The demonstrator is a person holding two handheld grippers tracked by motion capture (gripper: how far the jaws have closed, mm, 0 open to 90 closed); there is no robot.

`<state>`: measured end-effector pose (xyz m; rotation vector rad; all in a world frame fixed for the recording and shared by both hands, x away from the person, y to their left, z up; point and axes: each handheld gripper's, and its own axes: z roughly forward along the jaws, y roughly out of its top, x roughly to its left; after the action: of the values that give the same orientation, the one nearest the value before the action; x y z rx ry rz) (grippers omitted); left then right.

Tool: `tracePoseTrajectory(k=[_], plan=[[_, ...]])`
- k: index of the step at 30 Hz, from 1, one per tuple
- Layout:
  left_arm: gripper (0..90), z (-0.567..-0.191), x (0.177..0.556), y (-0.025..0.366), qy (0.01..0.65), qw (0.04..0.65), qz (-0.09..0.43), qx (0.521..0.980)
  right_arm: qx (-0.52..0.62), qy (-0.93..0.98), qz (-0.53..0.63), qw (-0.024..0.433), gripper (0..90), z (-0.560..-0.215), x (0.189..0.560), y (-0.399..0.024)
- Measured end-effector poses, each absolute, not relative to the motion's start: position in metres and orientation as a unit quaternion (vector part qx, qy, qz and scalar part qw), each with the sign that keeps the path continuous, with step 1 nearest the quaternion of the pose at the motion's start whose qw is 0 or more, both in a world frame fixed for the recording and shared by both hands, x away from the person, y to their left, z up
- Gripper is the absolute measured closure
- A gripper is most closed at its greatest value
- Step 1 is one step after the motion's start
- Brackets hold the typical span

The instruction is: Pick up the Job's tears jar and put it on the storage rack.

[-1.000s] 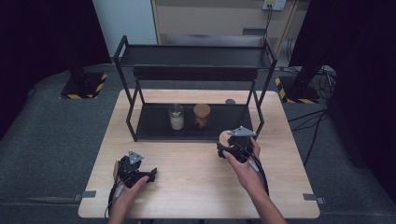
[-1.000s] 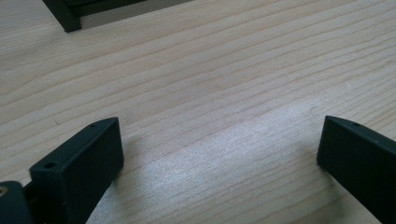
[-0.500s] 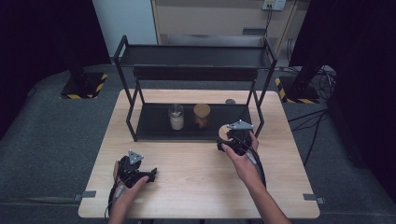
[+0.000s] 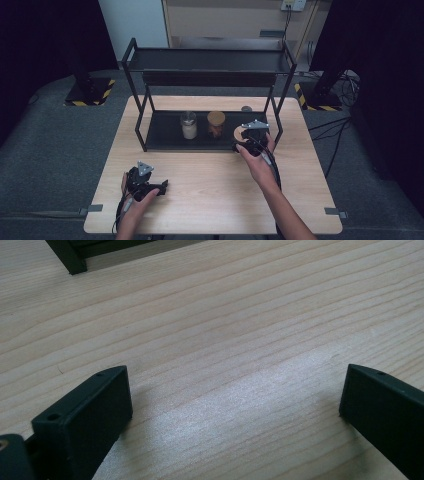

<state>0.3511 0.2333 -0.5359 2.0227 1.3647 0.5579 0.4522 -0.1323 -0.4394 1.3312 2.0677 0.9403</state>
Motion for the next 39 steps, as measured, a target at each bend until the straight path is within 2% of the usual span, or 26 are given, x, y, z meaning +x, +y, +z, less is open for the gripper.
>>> tracePoseTrajectory(k=[39], plan=[[0.0,-0.536,0.351,0.233,0.518,0.314,0.212,0.767,0.514,0.741,0.341,0.265,25.6,-0.436,0.506,-0.130]])
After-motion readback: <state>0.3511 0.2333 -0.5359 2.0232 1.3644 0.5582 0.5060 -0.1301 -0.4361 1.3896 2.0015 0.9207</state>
